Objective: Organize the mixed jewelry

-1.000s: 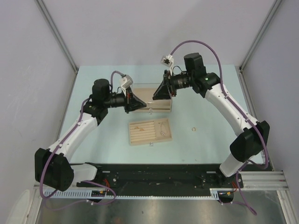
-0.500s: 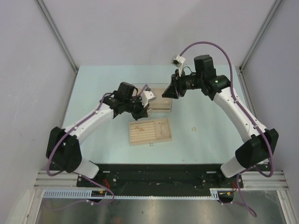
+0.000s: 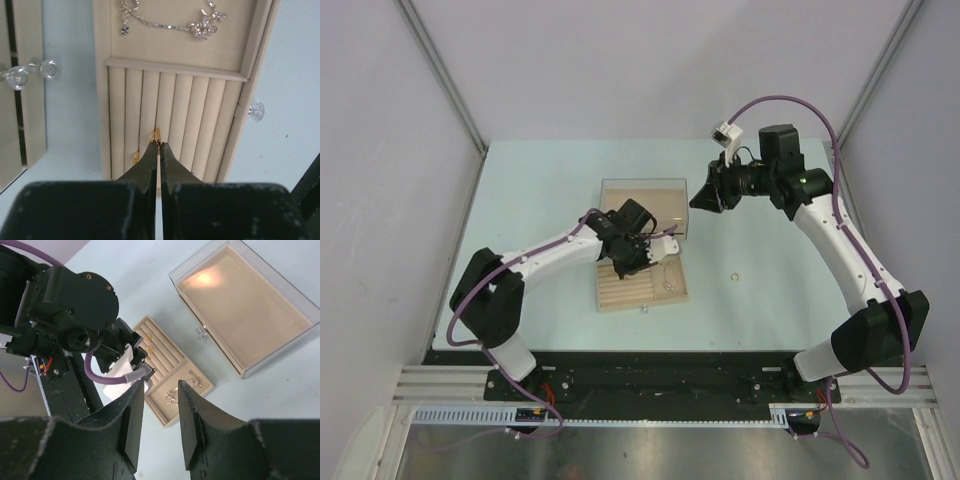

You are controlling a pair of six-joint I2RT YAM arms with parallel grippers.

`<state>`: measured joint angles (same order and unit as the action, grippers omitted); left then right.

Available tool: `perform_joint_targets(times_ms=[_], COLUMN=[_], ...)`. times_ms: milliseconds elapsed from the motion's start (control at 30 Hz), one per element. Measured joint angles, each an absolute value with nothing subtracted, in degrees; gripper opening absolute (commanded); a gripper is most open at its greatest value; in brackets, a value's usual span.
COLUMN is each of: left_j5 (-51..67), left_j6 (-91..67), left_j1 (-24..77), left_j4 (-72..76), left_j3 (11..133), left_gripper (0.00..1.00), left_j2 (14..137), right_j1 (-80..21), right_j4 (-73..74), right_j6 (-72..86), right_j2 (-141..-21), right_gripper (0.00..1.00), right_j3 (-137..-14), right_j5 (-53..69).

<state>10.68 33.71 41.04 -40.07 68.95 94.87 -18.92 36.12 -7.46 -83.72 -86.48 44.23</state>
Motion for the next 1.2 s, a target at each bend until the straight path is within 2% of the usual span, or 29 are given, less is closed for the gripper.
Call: perform_joint_targets(times_ms=[400, 1200], left_j5=[6.09, 5.04], left_j6=[35.0, 35.0], left_j1=[44.31, 45.36], left_j4=[-41.28, -41.25], left_j3=[69.12, 70.24], left_gripper=[0.0, 0.0], left_j2=[99.5, 103.2], right_j1=[-17.06, -15.49], right_j4=[36.38, 36.47], right_j6=[-7.92, -8.71], right_j2=[-83.15, -82.48], right_gripper=[0.36, 0.36], right_j3=[-82.46, -80.47], right_j5=[44.42, 45.52])
